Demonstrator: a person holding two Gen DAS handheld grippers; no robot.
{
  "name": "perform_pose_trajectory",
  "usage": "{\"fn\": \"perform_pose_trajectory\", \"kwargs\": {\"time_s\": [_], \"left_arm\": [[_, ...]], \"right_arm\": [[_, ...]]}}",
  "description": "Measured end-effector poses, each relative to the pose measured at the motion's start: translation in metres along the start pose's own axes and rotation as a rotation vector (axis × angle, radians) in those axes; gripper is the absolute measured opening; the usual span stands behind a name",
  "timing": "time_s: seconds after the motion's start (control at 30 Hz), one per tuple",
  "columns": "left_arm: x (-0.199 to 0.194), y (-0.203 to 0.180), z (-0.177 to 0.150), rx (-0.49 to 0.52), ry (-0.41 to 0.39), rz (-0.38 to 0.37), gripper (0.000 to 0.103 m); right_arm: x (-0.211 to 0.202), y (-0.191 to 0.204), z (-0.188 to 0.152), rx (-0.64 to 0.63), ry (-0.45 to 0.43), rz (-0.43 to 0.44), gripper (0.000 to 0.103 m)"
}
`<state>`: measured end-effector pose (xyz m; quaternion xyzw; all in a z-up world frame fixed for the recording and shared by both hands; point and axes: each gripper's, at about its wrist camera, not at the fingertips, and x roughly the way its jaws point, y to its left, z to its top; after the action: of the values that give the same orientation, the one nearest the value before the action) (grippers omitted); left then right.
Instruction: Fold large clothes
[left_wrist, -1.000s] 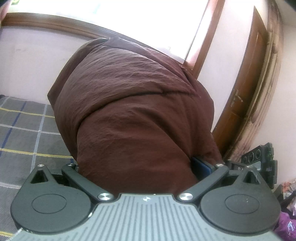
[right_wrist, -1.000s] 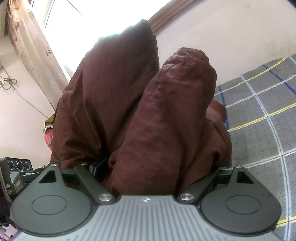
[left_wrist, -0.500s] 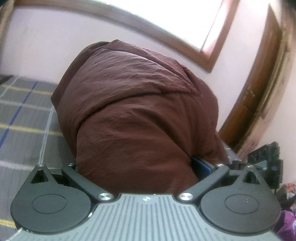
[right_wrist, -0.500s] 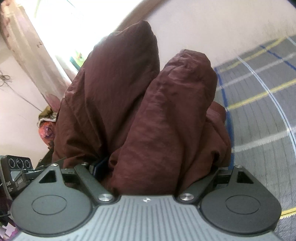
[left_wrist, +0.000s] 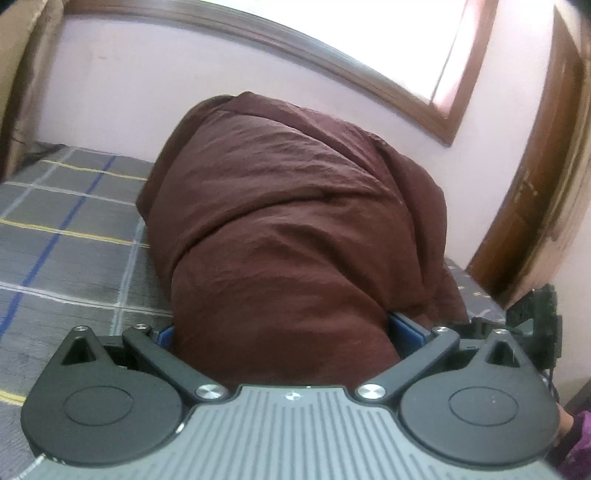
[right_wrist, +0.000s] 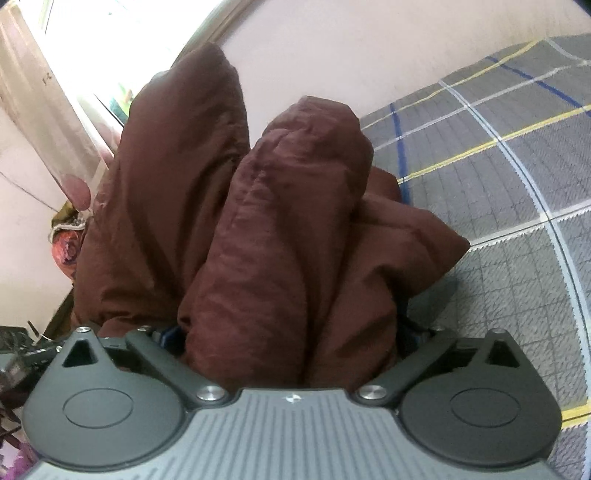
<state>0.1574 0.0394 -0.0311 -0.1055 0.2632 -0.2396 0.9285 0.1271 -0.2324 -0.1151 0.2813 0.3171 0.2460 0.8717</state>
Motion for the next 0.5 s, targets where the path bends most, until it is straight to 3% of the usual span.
{"fn": "perform_pose_trajectory", "kwargs": {"time_s": [0.23,0.4,0.5], "left_arm": [[-0.027,-0.008,-0.004,0.050,-0.066,0.083,0.103],[-0.038,-0.022,-0.002,0.122,-0.166,0.044,0.101],[-0.032,-0.037,-0.001,0.189,-0.164,0.047,0.101]], "right_arm": [[-0.005,0.000,-0.004,0.001,-0.003,-0.002,0.103],[-0.011,0.003,-0.005,-0.004,-0.010,-0.003,0.103],[-0.017,0.008,-0.004,-0.020,-0.017,-0.010,0.103]]}}
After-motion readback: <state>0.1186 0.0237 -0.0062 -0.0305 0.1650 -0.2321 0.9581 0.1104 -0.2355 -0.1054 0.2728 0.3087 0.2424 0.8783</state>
